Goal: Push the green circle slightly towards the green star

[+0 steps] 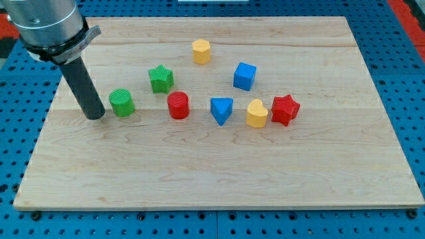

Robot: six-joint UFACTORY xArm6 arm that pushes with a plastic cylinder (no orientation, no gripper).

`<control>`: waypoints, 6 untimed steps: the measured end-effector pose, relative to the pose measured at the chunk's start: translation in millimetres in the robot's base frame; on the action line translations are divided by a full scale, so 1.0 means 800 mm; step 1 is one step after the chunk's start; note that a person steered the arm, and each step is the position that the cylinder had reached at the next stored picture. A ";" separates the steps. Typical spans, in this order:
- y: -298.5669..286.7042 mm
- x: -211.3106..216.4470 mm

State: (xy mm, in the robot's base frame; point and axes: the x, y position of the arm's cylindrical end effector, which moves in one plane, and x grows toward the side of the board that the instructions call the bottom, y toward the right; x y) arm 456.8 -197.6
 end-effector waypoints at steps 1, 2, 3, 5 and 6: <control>0.021 -0.022; 0.021 -0.023; 0.015 -0.025; 0.027 -0.047; 0.032 -0.041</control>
